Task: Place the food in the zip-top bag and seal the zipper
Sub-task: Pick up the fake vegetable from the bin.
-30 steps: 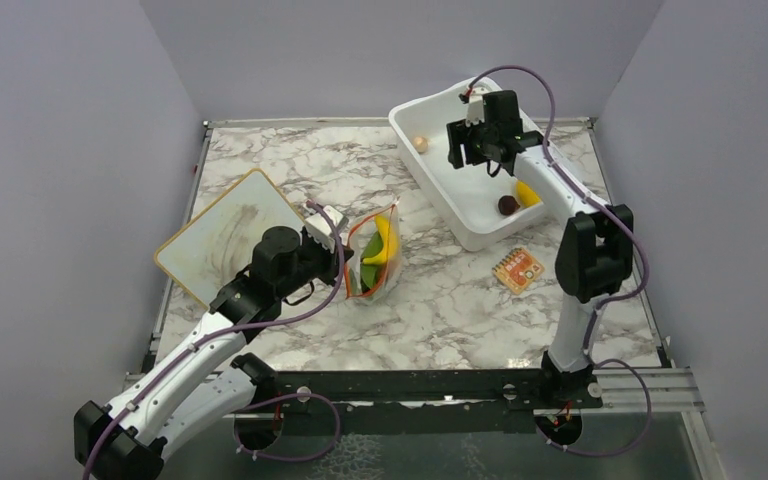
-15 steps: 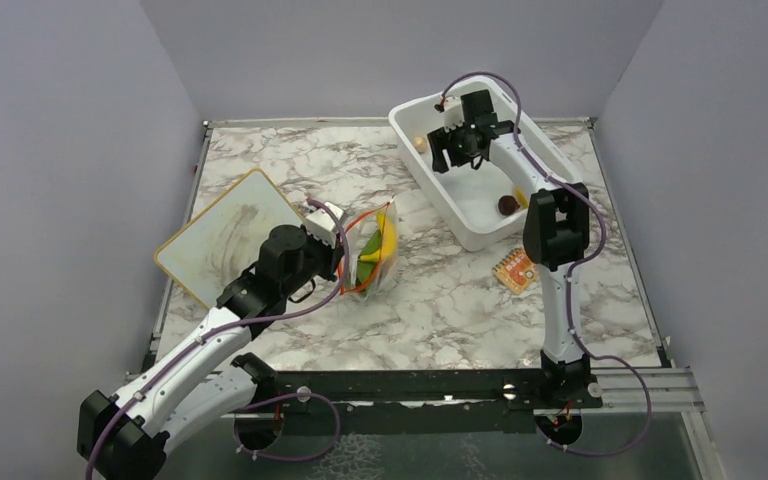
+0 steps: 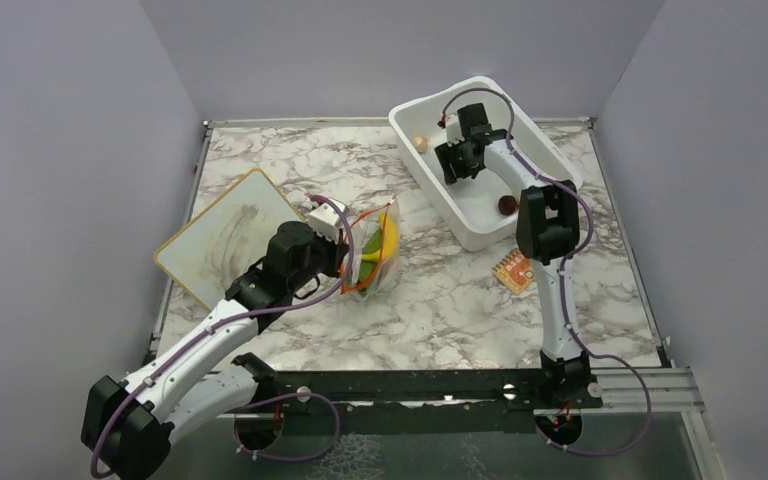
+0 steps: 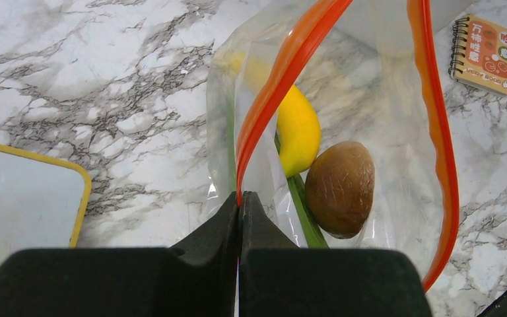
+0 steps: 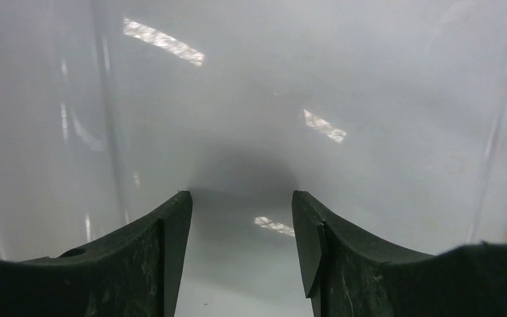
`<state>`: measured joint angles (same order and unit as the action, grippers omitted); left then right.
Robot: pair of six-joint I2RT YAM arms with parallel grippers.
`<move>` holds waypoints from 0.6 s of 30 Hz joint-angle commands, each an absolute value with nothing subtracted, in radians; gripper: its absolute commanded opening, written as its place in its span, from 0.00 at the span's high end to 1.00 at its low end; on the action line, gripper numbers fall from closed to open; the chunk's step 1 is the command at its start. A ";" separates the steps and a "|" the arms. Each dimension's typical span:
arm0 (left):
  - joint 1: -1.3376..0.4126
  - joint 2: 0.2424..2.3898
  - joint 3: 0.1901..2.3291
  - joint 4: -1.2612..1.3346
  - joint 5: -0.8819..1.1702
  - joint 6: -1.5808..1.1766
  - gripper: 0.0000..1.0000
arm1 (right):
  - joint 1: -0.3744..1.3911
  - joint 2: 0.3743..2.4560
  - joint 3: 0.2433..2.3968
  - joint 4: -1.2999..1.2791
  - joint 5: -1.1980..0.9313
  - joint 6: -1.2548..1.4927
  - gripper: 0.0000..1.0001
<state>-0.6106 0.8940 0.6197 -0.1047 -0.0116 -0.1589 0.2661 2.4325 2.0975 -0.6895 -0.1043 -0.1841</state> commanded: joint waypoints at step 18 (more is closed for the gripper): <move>-0.611 0.850 0.648 -0.108 -0.011 -0.220 1.00 | 0.246 2.160 1.874 -0.536 -0.033 -0.075 0.55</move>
<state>-0.6106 0.8722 0.6209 -0.1032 -0.0124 -0.2218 0.2485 2.2620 1.9224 -0.5968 0.0666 -0.1131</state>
